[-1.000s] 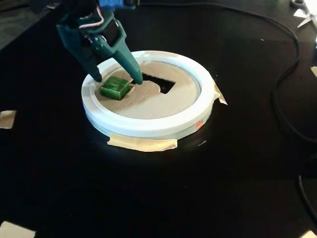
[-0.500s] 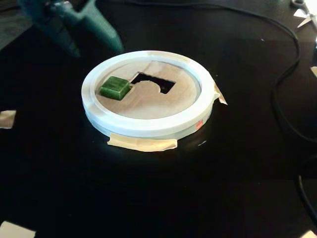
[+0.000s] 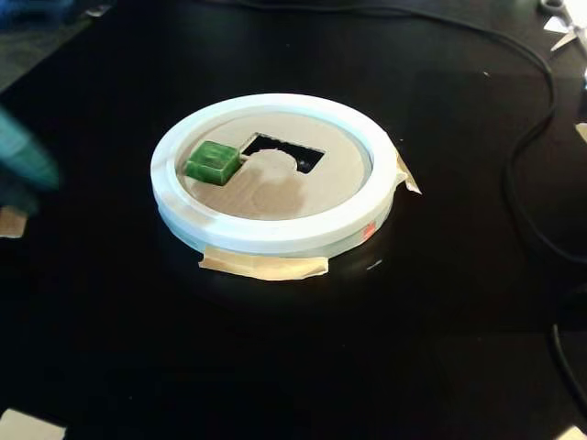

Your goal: Pick up the square block and drop it in corresponding square shaped hole

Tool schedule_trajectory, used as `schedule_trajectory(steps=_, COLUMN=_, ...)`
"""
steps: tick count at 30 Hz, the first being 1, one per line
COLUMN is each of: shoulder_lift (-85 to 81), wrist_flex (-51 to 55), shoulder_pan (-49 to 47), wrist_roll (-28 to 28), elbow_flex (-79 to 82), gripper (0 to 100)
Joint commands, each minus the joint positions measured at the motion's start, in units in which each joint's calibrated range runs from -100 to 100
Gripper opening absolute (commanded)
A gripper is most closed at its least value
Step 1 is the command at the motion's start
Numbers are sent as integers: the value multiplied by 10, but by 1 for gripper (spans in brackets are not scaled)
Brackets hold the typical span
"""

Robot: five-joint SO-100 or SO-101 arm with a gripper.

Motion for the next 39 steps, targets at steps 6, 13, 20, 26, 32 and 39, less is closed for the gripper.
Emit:
schedule_trajectory(steps=6, shoulder_lift=-80, wrist_flex=-102, shoulder_pan=31, wrist_roll=71, elbow_flex=131, gripper=79)
schedule_trajectory(steps=13, shoulder_lift=-80, wrist_flex=-98, shoulder_pan=23, wrist_roll=81, elbow_flex=193, gripper=81)
schedule_trajectory(steps=20, shoulder_lift=-80, wrist_flex=-101, shoulder_pan=14, wrist_roll=80, elbow_flex=240, gripper=80)
schedule_trajectory(steps=26, shoulder_lift=-80, wrist_flex=-101, shoulder_pan=14, wrist_roll=80, elbow_flex=240, gripper=80)
schedule_trajectory(steps=32, shoulder_lift=-80, wrist_flex=-101, shoulder_pan=14, wrist_roll=80, elbow_flex=240, gripper=80)
schedule_trajectory(steps=39, shoulder_lift=-80, wrist_flex=-101, shoulder_pan=17, wrist_roll=80, elbow_flex=240, gripper=80)
